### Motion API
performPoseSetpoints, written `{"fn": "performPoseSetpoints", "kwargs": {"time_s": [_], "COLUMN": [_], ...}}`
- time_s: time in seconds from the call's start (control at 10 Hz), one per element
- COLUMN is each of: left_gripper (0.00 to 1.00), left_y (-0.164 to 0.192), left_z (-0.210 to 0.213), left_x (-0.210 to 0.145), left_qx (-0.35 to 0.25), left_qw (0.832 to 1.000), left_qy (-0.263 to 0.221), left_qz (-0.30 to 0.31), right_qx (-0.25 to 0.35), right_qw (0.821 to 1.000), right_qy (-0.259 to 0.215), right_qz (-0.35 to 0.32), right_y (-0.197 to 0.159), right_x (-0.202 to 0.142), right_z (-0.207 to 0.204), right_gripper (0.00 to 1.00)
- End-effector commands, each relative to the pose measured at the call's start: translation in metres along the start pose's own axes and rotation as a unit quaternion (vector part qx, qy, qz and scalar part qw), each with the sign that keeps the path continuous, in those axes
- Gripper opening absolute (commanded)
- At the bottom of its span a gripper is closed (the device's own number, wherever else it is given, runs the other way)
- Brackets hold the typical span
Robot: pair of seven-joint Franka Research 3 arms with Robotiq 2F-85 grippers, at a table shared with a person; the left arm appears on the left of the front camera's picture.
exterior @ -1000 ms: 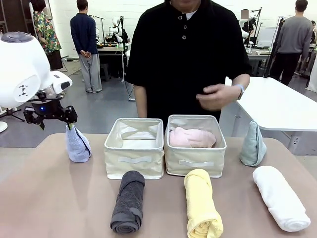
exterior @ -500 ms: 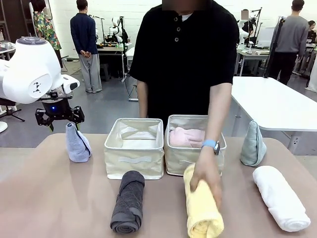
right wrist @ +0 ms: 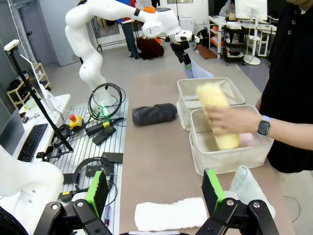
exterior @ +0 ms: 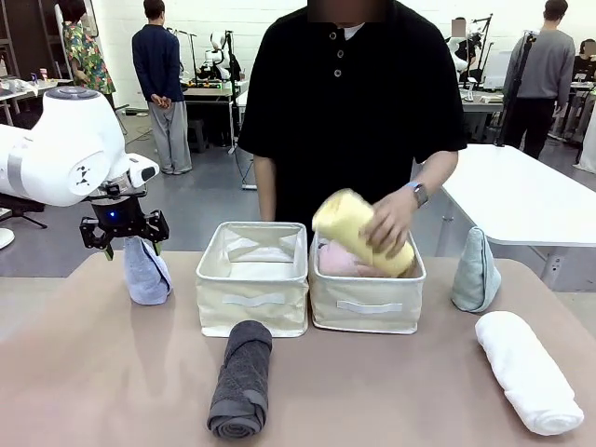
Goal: Sort the towels based on their folding style.
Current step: Pick up one triangle-folded towel and place it in the left Fabric basket.
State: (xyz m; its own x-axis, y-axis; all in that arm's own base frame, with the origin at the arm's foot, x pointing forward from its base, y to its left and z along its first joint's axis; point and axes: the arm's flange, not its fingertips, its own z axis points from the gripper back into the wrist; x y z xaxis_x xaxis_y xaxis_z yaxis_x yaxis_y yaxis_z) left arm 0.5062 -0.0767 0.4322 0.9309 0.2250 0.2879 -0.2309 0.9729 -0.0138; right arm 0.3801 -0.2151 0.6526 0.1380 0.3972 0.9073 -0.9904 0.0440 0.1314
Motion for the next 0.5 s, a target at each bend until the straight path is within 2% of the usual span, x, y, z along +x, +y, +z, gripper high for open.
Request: {"fn": "performPoseSetpoints", "kwargs": {"time_s": [0.0,0.3,0.4], "left_gripper": [1.0,1.0,0.97], "left_y": [-0.0012,0.0016,0.003], "left_z": [-0.0063,-0.0064,-0.007], "left_x": [0.0128,0.0155,0.0145], "left_qx": [-0.019,-0.018,-0.025], "left_qw": [1.0,0.999,0.999], "left_qy": [-0.015,-0.033,-0.03], "left_qz": [0.005,0.001,-0.003], "right_qx": [-0.001,-0.001,-0.001], "right_qw": [1.0,1.0,1.0], "right_qy": [0.01,0.01,0.01], "right_qz": [-0.007,-0.007,-0.007], "right_y": [0.0034,0.0034,0.0034], "right_x": [-0.002,-0.002,-0.002], "right_z": [-0.0029,-0.0029,-0.0029], "right_gripper": [1.0,1.0,1.0]}}
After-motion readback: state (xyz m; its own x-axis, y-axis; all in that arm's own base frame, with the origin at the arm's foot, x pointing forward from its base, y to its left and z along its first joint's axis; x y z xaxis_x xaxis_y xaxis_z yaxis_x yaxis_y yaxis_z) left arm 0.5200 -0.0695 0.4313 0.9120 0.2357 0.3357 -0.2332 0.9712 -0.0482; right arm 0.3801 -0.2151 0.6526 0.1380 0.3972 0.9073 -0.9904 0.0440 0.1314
